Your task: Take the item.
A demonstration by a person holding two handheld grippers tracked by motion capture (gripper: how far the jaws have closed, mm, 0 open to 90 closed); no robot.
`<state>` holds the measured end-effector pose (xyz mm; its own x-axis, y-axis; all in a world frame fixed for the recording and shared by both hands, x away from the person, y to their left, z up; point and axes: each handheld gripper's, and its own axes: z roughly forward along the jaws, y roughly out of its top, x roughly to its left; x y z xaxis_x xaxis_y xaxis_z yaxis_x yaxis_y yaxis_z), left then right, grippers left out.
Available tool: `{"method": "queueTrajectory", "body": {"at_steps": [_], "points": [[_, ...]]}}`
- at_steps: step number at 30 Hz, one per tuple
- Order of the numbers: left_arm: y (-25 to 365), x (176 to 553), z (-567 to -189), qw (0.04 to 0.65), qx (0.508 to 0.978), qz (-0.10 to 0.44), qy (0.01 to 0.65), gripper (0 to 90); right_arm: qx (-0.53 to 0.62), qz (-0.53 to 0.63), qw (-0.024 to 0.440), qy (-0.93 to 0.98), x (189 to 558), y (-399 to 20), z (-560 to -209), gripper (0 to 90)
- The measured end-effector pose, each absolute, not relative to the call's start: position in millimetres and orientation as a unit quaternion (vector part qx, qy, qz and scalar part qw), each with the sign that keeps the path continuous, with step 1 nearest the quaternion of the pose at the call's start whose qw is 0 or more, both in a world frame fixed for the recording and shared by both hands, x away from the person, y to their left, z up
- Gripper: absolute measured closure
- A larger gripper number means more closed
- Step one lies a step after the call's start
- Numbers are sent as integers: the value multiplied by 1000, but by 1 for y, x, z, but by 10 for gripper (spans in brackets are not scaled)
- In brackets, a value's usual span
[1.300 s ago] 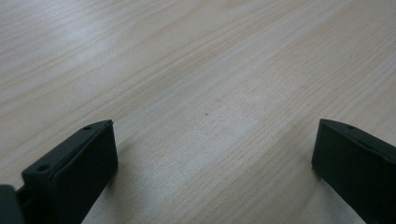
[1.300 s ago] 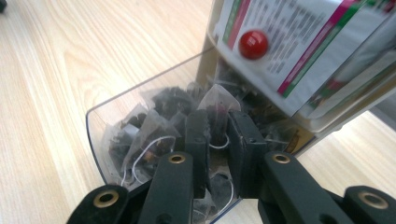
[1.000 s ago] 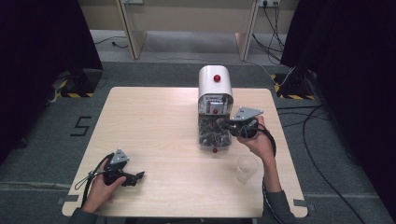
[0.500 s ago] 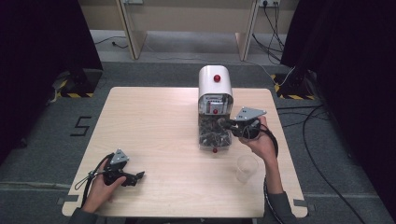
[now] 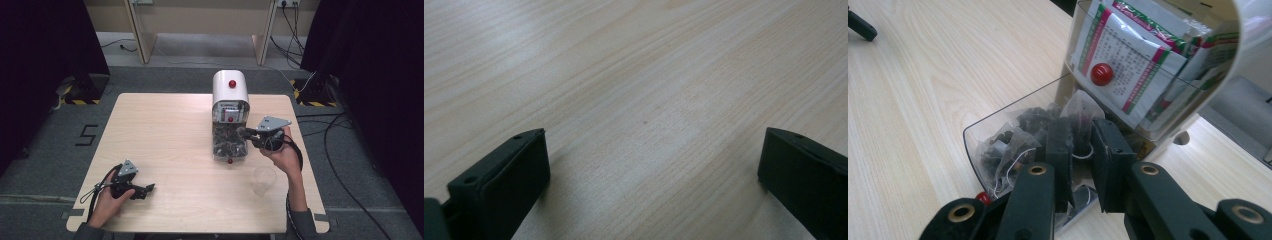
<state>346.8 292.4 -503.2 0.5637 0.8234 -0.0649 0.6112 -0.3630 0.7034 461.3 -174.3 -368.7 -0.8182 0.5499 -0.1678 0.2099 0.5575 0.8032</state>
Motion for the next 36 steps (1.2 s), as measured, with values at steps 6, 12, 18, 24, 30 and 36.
{"method": "queueTrajectory", "body": {"at_steps": [6, 12, 18, 24, 30, 36], "points": [[292, 347, -503, 351, 812, 151, 442, 0, 219, 412, 220, 857, 447, -183, -360, 796], [292, 347, -503, 351, 812, 151, 442, 0, 221, 415, 236, 851, 430, -196, -351, 796], [292, 347, -503, 351, 812, 151, 442, 0, 230, 410, 236, 851, 422, -205, -354, 796], [292, 347, -503, 351, 812, 151, 442, 0, 243, 414, 231, 846, 410, -213, -356, 795], [292, 347, -503, 351, 812, 151, 442, 0, 249, 418, 236, 841, 399, -222, -354, 796], [292, 347, -503, 351, 812, 151, 442, 0, 253, 416, 247, 838, 390, -226, -352, 796]]}}
